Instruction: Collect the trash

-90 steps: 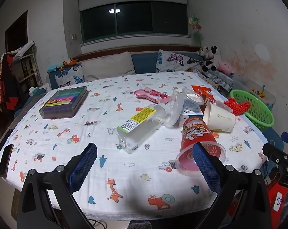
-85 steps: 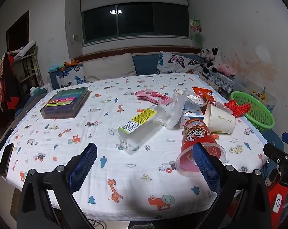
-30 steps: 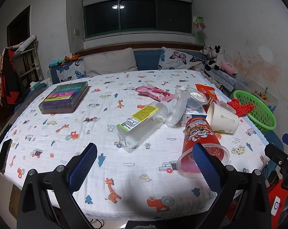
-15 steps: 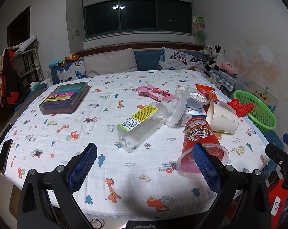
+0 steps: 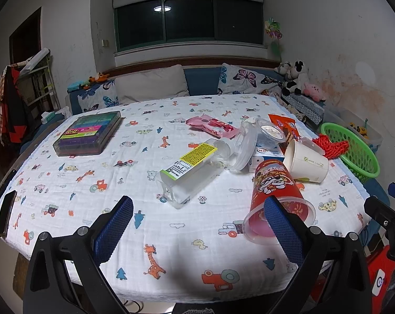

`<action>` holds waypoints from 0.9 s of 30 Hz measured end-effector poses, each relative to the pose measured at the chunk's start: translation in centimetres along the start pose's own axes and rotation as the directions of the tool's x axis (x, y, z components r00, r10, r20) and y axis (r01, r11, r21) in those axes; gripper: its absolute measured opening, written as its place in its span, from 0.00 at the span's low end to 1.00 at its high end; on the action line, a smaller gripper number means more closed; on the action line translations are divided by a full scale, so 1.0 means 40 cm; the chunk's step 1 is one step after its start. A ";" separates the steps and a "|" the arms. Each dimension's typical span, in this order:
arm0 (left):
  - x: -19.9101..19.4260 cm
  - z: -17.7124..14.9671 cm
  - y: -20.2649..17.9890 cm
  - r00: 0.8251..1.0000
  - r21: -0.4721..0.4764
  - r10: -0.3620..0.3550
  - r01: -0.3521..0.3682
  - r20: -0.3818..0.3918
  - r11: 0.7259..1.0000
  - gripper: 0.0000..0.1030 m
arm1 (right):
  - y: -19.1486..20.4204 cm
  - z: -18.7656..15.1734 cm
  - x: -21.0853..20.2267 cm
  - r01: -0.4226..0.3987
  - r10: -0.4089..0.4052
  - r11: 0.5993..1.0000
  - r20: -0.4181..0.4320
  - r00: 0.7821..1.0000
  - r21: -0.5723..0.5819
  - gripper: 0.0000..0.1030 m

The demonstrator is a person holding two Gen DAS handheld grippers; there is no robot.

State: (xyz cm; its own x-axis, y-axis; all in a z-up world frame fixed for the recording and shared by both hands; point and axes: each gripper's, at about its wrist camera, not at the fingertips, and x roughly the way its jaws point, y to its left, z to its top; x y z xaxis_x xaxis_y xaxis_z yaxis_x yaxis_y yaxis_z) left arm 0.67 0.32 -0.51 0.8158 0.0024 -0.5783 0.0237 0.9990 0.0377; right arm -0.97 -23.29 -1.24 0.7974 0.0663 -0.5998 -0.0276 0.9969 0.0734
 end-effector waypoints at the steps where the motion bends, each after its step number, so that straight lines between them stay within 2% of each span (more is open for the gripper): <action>1: 0.001 0.002 0.000 1.000 0.000 0.001 -0.001 -0.001 1.000 0.94 | 0.000 0.000 0.000 0.002 -0.002 1.000 0.001 1.000 -0.002 0.96; 27: 0.086 0.060 -0.003 0.998 0.043 -0.022 0.025 -0.064 0.999 0.94 | -0.007 0.053 0.074 -0.026 0.024 0.999 -0.046 0.999 -0.028 0.96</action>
State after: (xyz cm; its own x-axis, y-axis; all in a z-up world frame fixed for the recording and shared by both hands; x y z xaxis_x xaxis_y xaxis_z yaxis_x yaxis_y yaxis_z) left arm 4.84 0.10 -0.55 0.7765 -0.0168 -0.6298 0.0686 0.9960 0.0580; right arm 2.68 -23.48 -1.33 0.7680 0.0925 -0.6338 -0.0652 0.9957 0.0664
